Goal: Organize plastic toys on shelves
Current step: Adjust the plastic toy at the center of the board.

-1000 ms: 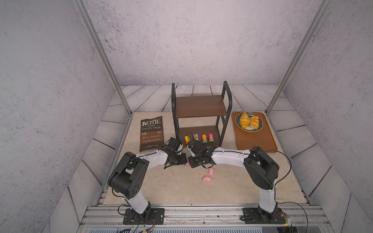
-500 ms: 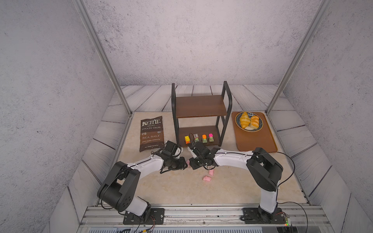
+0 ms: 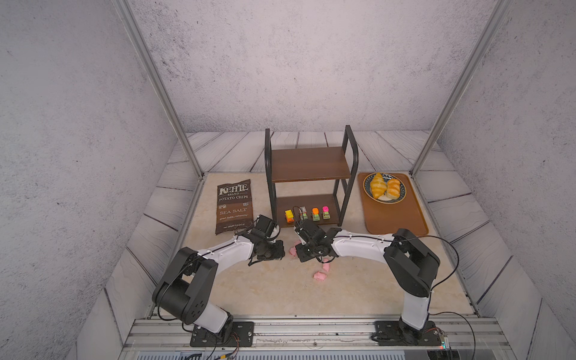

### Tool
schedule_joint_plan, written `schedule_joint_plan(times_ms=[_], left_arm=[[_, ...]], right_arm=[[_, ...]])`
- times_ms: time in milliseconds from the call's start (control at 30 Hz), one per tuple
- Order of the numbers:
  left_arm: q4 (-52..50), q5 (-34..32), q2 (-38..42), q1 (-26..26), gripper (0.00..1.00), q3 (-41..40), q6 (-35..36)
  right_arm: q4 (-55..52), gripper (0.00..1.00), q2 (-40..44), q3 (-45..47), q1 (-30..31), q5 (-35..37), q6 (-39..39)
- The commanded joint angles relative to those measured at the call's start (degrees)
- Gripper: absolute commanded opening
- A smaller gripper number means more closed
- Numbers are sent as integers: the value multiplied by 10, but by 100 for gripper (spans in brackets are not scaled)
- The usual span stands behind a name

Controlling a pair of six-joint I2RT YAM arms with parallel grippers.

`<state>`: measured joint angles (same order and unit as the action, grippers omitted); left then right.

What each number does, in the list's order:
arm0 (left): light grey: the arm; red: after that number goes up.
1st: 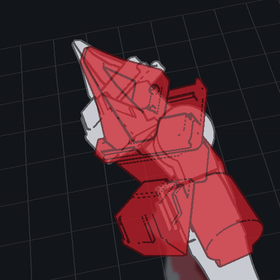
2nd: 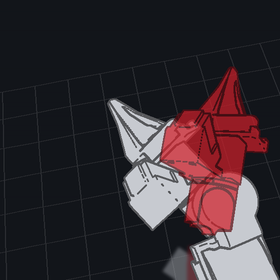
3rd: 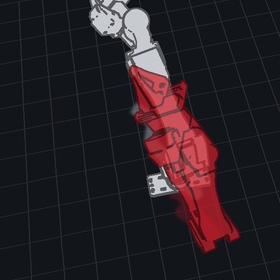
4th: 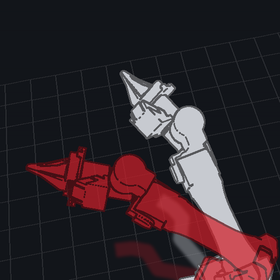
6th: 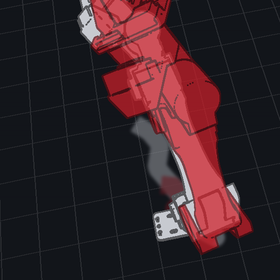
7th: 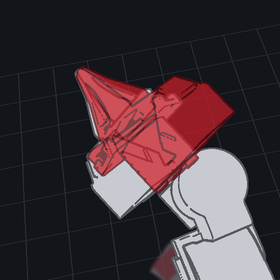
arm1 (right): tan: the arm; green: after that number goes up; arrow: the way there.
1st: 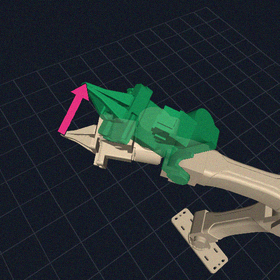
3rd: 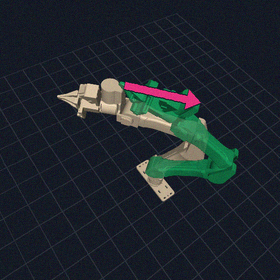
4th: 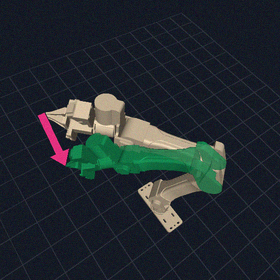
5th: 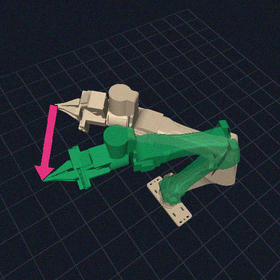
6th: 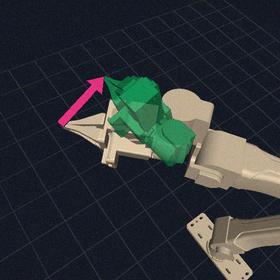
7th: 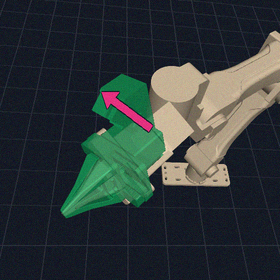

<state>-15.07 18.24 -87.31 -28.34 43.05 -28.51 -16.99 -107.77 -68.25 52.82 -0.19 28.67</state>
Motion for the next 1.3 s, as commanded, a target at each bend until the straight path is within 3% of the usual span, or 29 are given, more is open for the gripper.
schedule_joint_plan(times_ms=[0,233,467,600,733,933,1000,1067,1267], left_arm=[[15,-1,-4,3,28,13,7],[30,7,-23,3,35,28,-1],[60,29,-9,2,53,23,0],[76,63,-33,0,54,34,10],[89,72,-69,-5,49,46,12],[110,103,-104,-16,30,51,15],[106,100,-103,-19,11,47,15],[103,90,-89,-21,0,32,5],[106,60,-10,-23,0,-44,-92]], right_arm=[[-18,25,-14,-9,3,23,9],[-23,25,-11,-13,3,29,10],[-31,25,-11,-8,3,42,11],[-31,25,-1,-2,1,45,12],[-30,25,7,7,-1,45,14],[-28,25,17,20,-3,45,16],[-27,25,20,23,-3,45,16],[-26,25,25,28,-3,42,17],[-16,26,46,50,-3,24,16]])
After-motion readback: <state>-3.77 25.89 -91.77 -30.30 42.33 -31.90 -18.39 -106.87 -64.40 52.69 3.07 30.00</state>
